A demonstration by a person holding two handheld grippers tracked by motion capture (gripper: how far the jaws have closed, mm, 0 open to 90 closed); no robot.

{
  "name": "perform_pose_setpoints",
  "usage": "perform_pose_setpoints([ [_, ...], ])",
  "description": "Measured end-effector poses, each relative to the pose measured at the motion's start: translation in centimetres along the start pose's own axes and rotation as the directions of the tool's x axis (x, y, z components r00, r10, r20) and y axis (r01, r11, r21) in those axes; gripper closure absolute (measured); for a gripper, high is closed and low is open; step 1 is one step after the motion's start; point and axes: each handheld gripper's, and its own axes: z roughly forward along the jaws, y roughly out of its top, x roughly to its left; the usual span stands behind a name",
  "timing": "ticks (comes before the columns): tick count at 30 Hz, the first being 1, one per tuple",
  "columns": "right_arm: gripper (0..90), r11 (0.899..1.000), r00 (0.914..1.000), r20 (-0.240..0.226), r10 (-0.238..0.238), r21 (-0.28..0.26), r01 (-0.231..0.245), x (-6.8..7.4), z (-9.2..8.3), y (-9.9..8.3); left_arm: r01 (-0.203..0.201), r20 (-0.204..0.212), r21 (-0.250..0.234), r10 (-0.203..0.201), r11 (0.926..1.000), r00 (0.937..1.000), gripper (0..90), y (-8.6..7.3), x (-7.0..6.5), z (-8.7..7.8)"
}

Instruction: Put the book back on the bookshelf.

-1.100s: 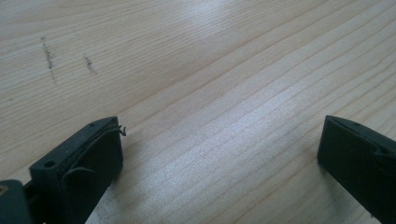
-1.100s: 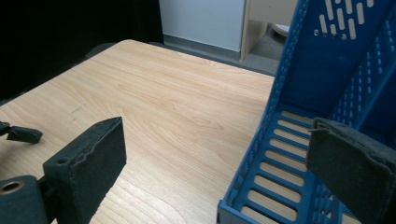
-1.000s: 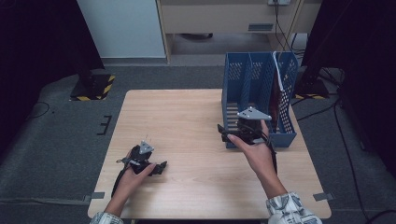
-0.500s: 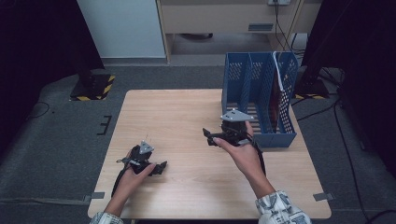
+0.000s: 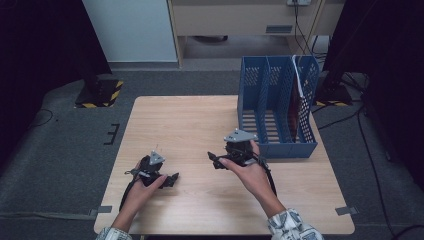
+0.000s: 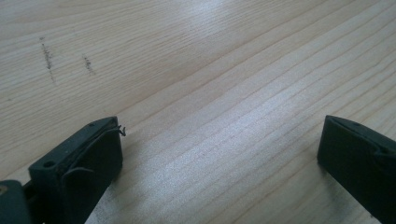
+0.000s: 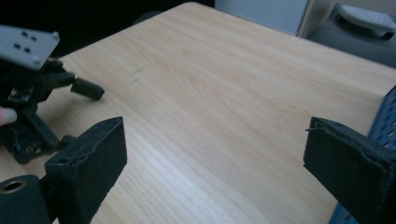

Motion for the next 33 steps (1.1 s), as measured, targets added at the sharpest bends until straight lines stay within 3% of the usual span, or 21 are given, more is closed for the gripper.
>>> perform_pose_setpoints([
  [11, 7.1, 0.995, 0.9977, -0.056, -0.038, 0.085, 0.043, 1.5, 1.9, -2.8, 0.0, 0.0, 0.0, 0.0, 1.0, 1.0, 0.0, 0.0, 0.0, 0.0],
  [18, 10.2, 0.987, 0.9974, -0.055, -0.046, 0.153, 0.054, 1.9, 3.5, -4.6, 0.0, 0.0, 0.0, 0.0, 1.0, 1.0, 0.0, 0.0, 0.0, 0.0],
  [27, 12.1, 0.981, 0.9971, -0.064, -0.041, 0.185, 0.052, 2.7, 6.2, -5.5, -0.001, 0.001, 0.0, 0.001, 1.0, 1.0, 0.0, 0.0, 0.0, 0.0],
  [33, 12.1, 0.98, 0.9991, -0.041, -0.006, 0.196, 0.014, 3.0, 8.0, -6.3, -0.001, 0.002, 0.0, 0.001, 1.0, 1.0, 0.0, 0.0, 0.0, 0.0],
])
